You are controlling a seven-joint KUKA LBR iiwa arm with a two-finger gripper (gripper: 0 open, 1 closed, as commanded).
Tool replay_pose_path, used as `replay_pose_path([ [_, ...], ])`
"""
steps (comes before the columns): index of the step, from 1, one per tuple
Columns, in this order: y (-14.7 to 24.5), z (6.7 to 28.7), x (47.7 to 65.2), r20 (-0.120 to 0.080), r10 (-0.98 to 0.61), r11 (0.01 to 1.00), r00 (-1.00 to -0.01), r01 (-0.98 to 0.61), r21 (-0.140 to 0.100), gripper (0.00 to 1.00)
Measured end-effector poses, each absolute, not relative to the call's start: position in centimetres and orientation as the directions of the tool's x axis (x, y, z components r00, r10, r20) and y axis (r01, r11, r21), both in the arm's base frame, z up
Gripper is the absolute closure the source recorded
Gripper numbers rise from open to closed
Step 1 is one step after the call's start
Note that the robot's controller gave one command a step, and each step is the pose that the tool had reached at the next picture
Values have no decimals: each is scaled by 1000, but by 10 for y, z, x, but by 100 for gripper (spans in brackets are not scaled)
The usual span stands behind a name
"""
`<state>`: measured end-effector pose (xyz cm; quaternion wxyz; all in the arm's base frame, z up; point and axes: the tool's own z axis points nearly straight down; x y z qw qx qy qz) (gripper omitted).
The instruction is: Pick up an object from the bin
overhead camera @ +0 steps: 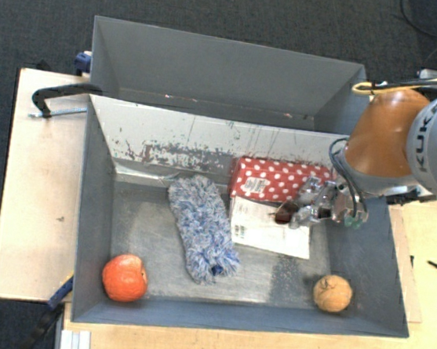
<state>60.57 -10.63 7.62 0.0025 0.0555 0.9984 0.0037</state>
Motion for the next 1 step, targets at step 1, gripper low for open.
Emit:
replay_pose_path([
  [1,-106,76,606,-6,110,994,-994,110,7,100],
])
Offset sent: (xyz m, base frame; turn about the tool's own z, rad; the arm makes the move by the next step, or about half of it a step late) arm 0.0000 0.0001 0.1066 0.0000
